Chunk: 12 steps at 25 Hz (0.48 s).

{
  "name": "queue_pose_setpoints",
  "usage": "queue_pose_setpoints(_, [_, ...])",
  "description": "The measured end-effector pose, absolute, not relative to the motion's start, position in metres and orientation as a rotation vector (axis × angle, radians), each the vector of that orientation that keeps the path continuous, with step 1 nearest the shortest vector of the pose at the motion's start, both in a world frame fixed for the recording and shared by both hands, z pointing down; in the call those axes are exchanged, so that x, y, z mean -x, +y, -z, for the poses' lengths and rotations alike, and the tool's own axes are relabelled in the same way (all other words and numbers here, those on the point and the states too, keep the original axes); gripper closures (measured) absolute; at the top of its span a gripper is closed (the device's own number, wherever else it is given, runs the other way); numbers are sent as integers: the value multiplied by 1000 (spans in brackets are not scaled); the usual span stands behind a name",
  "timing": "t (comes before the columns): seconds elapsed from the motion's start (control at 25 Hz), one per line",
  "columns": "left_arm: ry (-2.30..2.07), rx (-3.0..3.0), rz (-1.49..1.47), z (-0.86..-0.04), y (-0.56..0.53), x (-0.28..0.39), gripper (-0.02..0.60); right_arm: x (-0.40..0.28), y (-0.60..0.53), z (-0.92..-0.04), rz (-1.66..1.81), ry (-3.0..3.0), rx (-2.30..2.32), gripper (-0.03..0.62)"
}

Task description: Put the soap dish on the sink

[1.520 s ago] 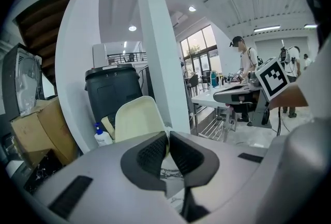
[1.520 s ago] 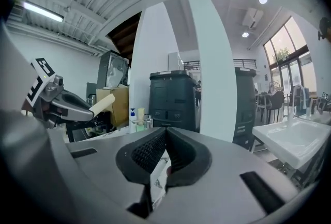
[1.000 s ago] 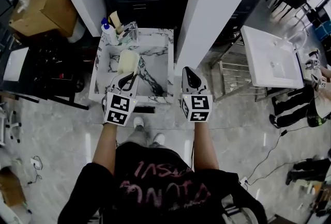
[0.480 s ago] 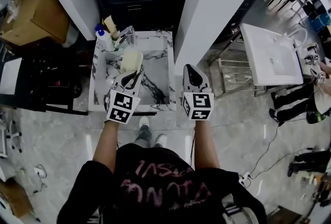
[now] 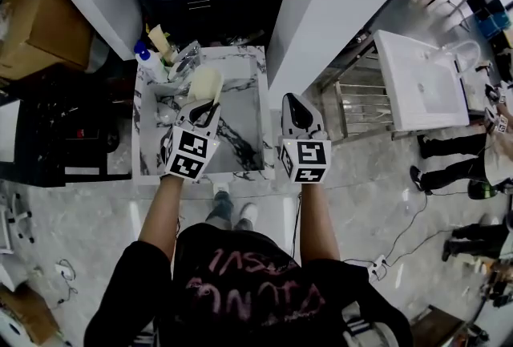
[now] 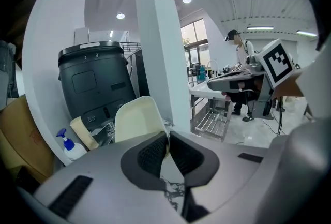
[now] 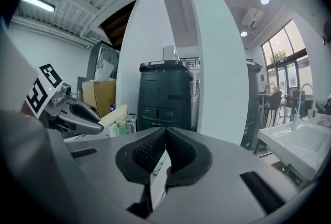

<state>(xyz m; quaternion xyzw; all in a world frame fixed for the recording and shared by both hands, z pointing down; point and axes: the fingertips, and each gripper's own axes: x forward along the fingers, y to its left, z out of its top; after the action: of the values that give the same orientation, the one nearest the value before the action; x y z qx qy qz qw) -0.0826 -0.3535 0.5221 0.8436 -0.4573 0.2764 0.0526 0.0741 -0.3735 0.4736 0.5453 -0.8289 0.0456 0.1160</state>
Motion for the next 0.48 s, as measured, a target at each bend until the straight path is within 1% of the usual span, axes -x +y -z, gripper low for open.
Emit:
queue_pose_setpoints(0.28, [-1318,-2527,-857,-553,-389,77,548,-76,-393,-491,-176,-2402,-1604,579])
queue_pose_setpoints(0.48, [-1269,-2511,-921,-575,-414,72,548,-81,-407,-499,-203,-2389,-1619,580])
